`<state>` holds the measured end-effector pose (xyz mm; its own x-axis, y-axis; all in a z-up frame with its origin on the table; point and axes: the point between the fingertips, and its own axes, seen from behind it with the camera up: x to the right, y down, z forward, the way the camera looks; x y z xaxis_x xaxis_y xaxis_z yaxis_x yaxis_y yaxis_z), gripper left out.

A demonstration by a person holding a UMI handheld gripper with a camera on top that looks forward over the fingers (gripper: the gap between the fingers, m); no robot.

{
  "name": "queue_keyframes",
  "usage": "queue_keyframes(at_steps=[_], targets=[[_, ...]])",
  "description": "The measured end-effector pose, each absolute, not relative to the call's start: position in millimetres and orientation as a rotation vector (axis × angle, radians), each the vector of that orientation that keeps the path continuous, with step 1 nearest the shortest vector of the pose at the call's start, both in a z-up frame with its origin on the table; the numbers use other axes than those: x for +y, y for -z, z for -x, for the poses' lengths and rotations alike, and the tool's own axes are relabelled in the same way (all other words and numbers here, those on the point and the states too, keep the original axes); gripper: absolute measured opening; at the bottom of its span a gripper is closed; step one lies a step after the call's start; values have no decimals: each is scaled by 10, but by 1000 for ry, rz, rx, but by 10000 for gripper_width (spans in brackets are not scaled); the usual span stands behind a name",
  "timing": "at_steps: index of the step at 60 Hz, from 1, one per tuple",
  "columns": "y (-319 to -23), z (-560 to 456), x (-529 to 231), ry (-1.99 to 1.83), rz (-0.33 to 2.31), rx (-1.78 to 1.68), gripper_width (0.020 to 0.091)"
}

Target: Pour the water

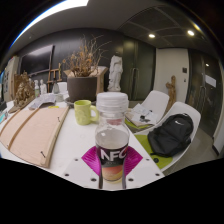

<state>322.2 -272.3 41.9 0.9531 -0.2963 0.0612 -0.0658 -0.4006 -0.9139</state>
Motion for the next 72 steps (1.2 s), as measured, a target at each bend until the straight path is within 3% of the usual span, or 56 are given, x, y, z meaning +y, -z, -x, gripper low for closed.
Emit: queue_keyframes(at_steps=[8, 17, 28, 35, 41, 59, 72], targets=[[-755, -3435, -2618, 352, 1966, 236, 252], [-1378, -3861, -2228, 588, 1913, 93, 253], [-2013, -4190, -1474, 928, 1811, -214, 252], [-2226, -4177, -942, 1158, 1696, -494, 252], [-2227, -4118, -537, 1314, 1608, -718, 251], [-1840, -3877, 95, 1609, 1340, -1241, 250], [-1634, -3877, 234, 1640, 1310, -1339, 251]])
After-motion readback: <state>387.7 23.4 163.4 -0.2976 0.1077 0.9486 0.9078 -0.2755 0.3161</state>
